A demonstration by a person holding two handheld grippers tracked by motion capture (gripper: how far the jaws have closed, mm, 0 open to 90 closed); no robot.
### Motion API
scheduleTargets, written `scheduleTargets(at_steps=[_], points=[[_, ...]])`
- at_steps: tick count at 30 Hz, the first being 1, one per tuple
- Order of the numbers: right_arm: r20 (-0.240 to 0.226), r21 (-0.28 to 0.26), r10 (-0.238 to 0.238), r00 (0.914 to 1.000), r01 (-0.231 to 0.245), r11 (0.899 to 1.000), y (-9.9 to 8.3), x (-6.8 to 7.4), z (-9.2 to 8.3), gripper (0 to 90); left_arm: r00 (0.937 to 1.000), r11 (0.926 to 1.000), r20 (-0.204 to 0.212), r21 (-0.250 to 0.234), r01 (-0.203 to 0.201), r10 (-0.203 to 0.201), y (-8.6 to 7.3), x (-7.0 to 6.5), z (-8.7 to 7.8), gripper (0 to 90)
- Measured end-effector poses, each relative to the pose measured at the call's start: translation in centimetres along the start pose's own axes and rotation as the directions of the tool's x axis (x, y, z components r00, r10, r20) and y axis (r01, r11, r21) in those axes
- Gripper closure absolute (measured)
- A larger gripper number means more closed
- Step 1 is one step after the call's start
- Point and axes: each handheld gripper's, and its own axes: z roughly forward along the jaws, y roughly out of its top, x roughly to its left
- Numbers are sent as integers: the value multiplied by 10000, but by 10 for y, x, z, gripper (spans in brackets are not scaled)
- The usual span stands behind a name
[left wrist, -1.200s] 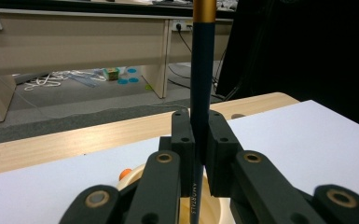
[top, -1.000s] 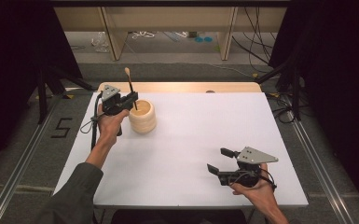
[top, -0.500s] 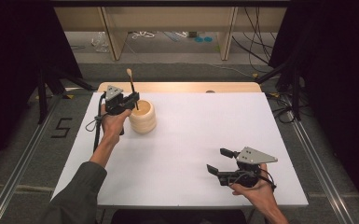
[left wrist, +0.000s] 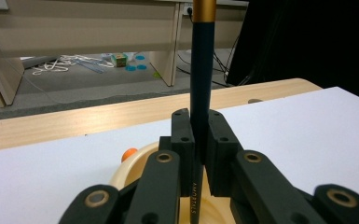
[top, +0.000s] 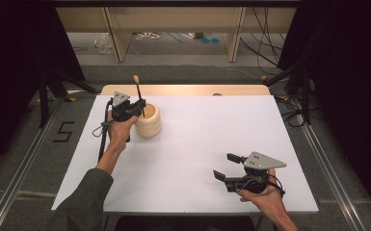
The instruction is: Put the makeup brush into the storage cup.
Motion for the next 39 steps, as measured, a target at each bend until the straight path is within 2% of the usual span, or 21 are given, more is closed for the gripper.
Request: scheduleTargets(at_steps=[9, 13, 14, 39], points=[[-116, -166, 29, 9999, -31, 9999, -1, 1, 3, 235, 9999, 9999, -54, 98, 112, -112, -8, 0, 2, 835], [-128, -138, 36, 9999, -38, 9999, -1, 1, 3, 235, 9999, 9998, -70, 101, 157, -156, -10, 0, 3, 835], [3, 208, 1, 10000, -1, 9998, -1, 1, 0, 236, 9998, 9998, -73, 97, 189, -189, -11, -1, 3, 835], [-229, 93, 29, 9997, -27, 10000, -1, 1, 3, 240, 9998, 9995, -117, 262, 175, -172, -20, -1, 5, 833]])
